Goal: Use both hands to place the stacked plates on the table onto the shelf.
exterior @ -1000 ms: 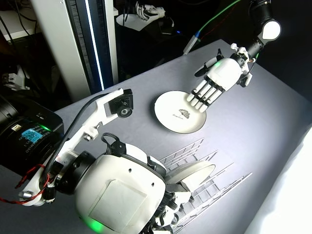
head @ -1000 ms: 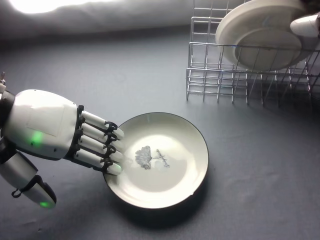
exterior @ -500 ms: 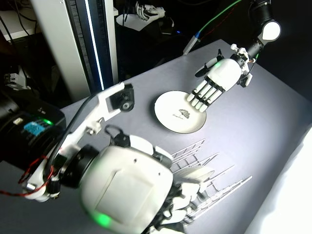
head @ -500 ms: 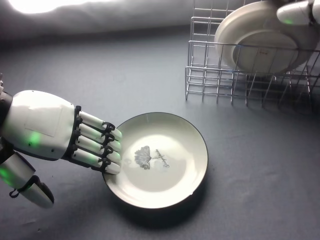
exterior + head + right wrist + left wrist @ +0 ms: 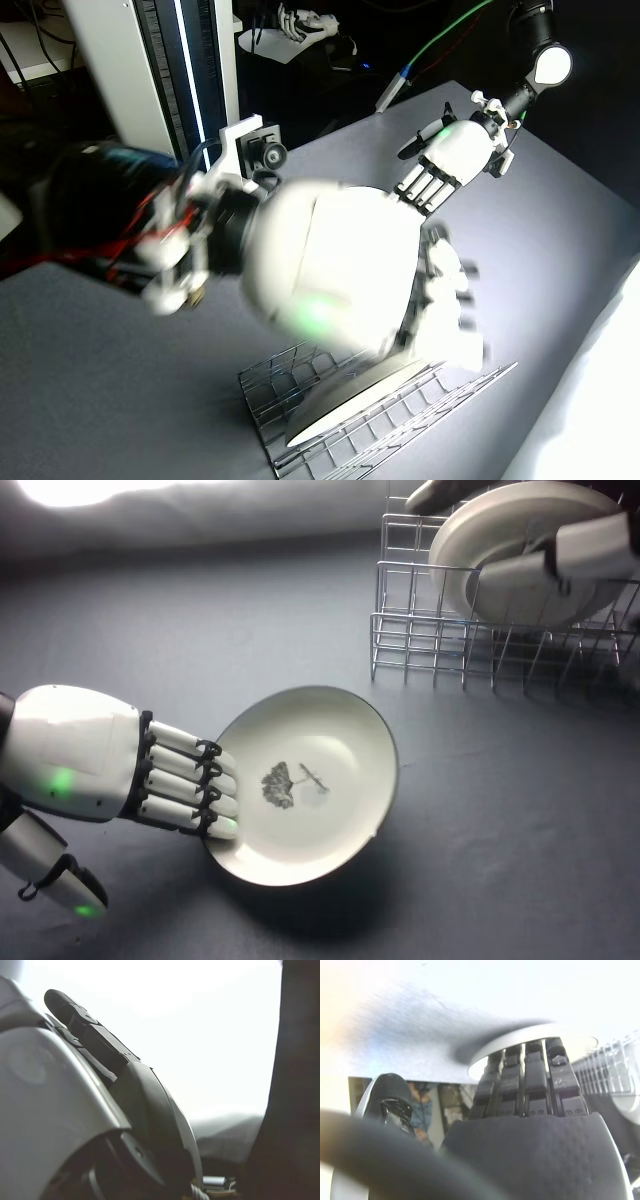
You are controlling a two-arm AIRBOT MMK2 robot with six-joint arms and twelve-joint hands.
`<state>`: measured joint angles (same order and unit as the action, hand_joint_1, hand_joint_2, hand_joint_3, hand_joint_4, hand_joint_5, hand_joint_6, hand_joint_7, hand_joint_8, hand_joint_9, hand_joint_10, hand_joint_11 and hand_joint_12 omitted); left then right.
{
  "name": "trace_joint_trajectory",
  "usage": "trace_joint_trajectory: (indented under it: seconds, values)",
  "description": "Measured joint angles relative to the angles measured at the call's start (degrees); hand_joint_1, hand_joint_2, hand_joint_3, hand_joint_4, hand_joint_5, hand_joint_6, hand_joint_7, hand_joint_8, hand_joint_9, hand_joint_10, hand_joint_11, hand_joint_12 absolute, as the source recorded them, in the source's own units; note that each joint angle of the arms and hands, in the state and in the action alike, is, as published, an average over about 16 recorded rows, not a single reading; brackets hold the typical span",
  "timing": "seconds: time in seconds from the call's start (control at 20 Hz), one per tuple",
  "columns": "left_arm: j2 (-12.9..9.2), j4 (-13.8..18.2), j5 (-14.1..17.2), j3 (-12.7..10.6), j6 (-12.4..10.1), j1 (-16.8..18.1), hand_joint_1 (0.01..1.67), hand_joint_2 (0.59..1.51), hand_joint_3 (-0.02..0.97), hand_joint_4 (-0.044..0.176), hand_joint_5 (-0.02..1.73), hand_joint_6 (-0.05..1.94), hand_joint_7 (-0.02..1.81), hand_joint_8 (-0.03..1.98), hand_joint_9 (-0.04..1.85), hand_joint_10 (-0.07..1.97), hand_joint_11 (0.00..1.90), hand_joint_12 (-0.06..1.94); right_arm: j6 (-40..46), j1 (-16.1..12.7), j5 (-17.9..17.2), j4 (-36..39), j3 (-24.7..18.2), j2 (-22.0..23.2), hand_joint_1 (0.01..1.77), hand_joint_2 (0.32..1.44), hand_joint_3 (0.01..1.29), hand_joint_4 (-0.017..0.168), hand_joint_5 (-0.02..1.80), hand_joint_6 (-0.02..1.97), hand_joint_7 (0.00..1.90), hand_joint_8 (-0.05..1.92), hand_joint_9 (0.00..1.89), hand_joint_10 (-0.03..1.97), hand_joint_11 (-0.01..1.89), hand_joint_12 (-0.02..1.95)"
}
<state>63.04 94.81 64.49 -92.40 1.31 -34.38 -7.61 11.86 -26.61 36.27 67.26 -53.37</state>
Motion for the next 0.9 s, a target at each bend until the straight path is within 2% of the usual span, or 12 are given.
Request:
trace_joint_trajectory:
  seconds: [0.2,0.5,0.9]
  values:
    - [-0.4,-1.5,-0.9,0.8,0.5,-2.4,0.02,1.213,0.01,-0.008,0.09,-0.02,0.13,-0.01,0.12,0.0,0.02,0.2,-0.3,-0.2,-1.6,12.5,-2.7,0.2,0.99,1.13,0.01,0.002,0.56,0.03,0.59,0.02,0.46,0.22,0.05,1.28]
    - [-0.8,-3.4,-2.0,1.9,0.8,-4.9,0.02,1.213,0.01,-0.009,0.08,-0.02,0.11,-0.02,0.1,0.0,0.02,0.19,-1.1,0.9,-3.8,28.0,-5.6,0.3,0.94,1.14,0.01,0.005,0.44,0.03,0.46,0.02,0.36,0.18,0.01,1.16]
    - [-1.0,-4.2,-2.3,2.2,0.9,-5.8,0.02,1.213,0.01,-0.009,0.06,-0.02,0.09,-0.02,0.09,-0.01,0.02,0.18,-2.4,3.5,-5.1,40.4,-7.4,0.0,0.91,1.18,0.01,0.005,0.41,0.03,0.42,0.02,0.34,0.15,0.01,1.12]
